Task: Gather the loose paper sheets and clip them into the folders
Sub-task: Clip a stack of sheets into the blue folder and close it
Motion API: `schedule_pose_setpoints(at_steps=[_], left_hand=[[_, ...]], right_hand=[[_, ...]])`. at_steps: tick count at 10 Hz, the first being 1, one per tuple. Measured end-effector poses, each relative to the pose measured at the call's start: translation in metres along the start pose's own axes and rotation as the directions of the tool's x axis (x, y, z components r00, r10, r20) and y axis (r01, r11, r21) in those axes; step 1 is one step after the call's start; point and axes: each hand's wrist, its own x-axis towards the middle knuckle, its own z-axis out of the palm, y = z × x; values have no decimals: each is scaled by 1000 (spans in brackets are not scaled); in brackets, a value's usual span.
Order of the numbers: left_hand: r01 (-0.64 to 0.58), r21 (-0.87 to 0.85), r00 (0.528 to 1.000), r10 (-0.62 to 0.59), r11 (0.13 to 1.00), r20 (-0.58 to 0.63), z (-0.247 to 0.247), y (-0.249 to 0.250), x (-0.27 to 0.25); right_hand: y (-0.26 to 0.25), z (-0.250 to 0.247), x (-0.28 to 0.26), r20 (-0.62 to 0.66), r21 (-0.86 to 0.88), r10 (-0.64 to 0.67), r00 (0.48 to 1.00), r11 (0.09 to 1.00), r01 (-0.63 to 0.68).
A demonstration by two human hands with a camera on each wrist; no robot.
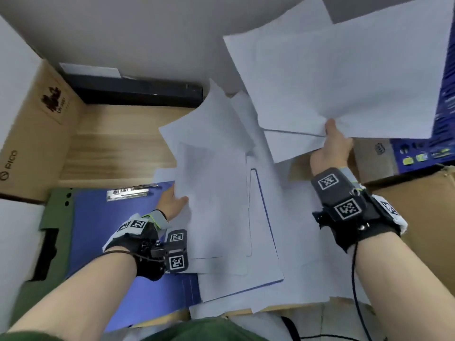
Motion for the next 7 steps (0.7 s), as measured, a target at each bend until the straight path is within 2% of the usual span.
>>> schedule_pose_setpoints(at_steps=[1,2,3,4,5,6,7], left_hand=[[32,-11,998,-31,999,53,-19,-4,-19],[89,-57,995,-86,994,55,-40,-14,-30],[139,-160,989,-128,977,76,-50,-23,-30],[177,-291,982,-151,940,110,-59,-46,-31],[214,-346,975,-177,913,136,-55,-45,-42],[288,-414,954,-224,863,198,-46,-46,-53],[207,-336,978,-188,919,89,-43,-56,-53]], right_hand=[[15,-6,-21,129,-47,89,988,995,-84],[52,-14,-44,166,-364,222,961,920,-149],[87,-27,-54,181,-496,274,944,855,-153],[130,-53,-73,132,-665,424,896,708,-237],[150,-68,-88,128,-756,489,863,611,-234],[157,-76,-110,157,-808,571,806,543,-228],[162,-84,-115,183,-854,640,746,480,-202]])
